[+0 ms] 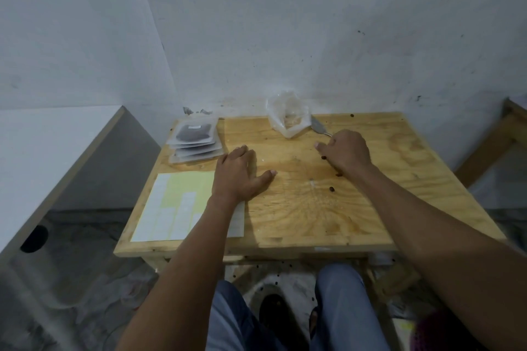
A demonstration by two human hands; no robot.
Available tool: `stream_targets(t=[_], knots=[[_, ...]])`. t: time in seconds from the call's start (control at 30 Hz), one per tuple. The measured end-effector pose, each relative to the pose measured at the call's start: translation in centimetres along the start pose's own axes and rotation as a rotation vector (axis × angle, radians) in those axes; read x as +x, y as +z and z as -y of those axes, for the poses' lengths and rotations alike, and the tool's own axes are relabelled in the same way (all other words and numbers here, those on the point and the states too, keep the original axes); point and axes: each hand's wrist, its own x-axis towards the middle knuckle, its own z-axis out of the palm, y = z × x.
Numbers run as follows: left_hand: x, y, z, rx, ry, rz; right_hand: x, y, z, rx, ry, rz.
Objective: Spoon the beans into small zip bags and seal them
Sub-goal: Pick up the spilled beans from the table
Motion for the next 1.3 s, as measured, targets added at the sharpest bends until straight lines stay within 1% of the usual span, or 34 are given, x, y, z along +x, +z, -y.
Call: stream_targets(t=[0.07,0.2,0.37,0.43,0.53,0.63,0.73,0.77,0.83,0.9,0.97,1.0,1.07,1.13,1.2,1.3], knots=[[0.0,0.0,0.0,-0.002,0.000,0.003,-0.5,0.4,-0.3,-0.089,-0.049,0.011],[-0.1,-0.1,-0.1,0.004,0.000,0.006,-1.1,0.7,-0.4,-0.117,-0.144,0.014],[-0.2,-0.3,-0.2,0.001,0.007,-0.003,-0.6,0.7,-0.3,-0.191,-0.136,0.055],[-0.2,-0.3,-0.2,-0.002,0.014,-0.014,-0.5,0.6,-0.6,-0.150,-0.132,0.036],[-0.2,-0.2,-0.2,-0.002,0.016,-0.014,-0.5,0.2,-0.7,0.065,-0.080,-0.033],[-0.2,-0.2,-0.1,0.006,0.008,-0.004,-0.5,-0.3,-0.2,0.362,0.079,-0.038],[-0.2,-0.2,-0.1,0.007,0.010,-0.006,-0.2,-0.8,0.1,0.793,0.354,0.042],[-0.2,-0.2,-0.2,0.005,0.013,-0.009,-0.2,-1.0,0.2,0.916,0.408,0.082],[-0.3,-0.3,-0.2,0.008,0.018,-0.014,-0.1,-1.3,0.2,1.071,0.456,0.144],[-0.3,-0.4,-0.3,0.013,0.017,-0.009,-0.2,-1.6,0.1,1.120,0.474,0.169],[-0.3,-0.3,-0.2,0.010,0.013,-0.002,-0.4,-2.0,0.1,1.027,0.459,0.160],[-0.3,-0.3,-0.2,0.007,0.011,0.001,-0.6,-2.3,0.2,0.907,0.425,0.142],[-0.3,-0.4,-0.2,0.001,0.008,0.012,-1.2,-2.5,0.2,0.612,0.305,0.080],[-0.3,-0.5,-0.3,0.000,0.008,0.018,-1.7,-2.4,-0.5,0.418,0.153,0.032],[-0.3,-0.5,-0.3,0.001,0.006,0.020,-2.1,-2.0,-1.4,0.272,0.033,0.062],[-0.3,-0.4,-0.1,0.002,0.007,0.021,-2.1,-1.7,-2.3,0.108,-0.046,0.118]])
